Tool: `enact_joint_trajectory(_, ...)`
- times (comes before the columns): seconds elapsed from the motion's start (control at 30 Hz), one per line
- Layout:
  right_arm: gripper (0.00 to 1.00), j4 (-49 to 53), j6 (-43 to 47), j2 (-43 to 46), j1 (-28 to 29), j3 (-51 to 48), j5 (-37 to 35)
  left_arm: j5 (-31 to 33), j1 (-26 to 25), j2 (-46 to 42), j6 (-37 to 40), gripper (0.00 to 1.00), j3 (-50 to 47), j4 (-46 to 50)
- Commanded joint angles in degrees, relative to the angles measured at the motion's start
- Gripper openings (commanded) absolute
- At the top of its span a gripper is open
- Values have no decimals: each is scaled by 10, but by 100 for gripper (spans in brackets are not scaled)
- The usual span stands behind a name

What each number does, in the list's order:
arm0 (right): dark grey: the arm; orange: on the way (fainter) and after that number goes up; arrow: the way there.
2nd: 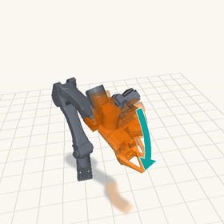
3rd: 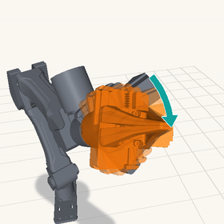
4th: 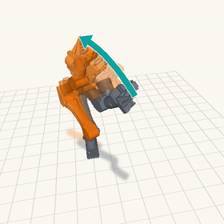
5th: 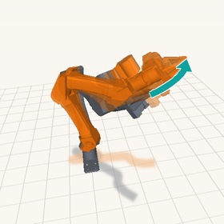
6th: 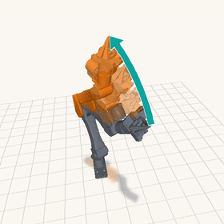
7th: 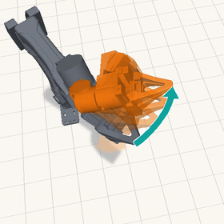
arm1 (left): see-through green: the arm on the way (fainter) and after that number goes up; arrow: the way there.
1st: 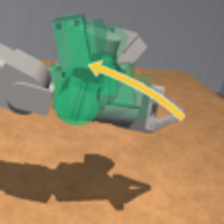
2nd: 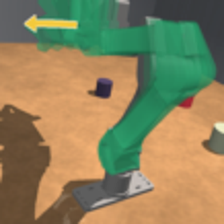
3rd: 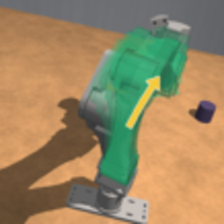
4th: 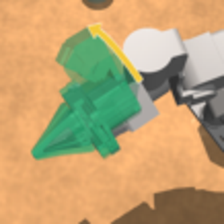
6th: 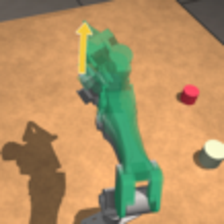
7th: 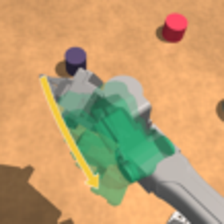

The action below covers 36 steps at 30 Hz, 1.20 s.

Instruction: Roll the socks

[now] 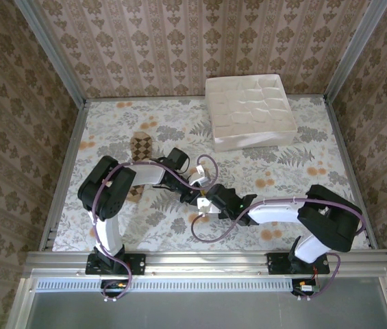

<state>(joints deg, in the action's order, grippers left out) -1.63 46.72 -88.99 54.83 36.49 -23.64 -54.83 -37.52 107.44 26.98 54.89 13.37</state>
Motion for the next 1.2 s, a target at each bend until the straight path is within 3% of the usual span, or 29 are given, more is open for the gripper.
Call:
enact_joint_trajectory(0.0,0,11,-13,-21,2,16,102,14,-16,15,15,16,-14,38)
enact_joint_trajectory(0.23,0,78,-66,31,-5,24,150,52,4,-60,-7,35,-64,-42)
enact_joint_trajectory(0.43,0,160,-138,58,-24,55,181,95,27,-169,-55,49,-154,-208)
enact_joint_trajectory(0.7,0,158,-204,109,-57,48,221,131,53,-322,-65,58,-241,-320)
enact_joint_trajectory(0.9,0,143,-245,127,-81,45,247,126,56,-373,-90,66,-297,-406)
enact_joint_trajectory(1.0,0,144,-263,141,-92,47,255,131,48,-388,-111,76,-339,-479)
enact_joint_trajectory(1.03,0,144,-269,149,-95,49,257,136,43,-393,-114,85,-349,-492)
enact_joint_trajectory(1.07,0,145,-274,156,-100,50,261,144,35,-400,-115,100,-355,-496)
enact_joint_trajectory(1.17,0,154,-292,178,-112,57,276,175,7,-422,-105,100,-364,-486)
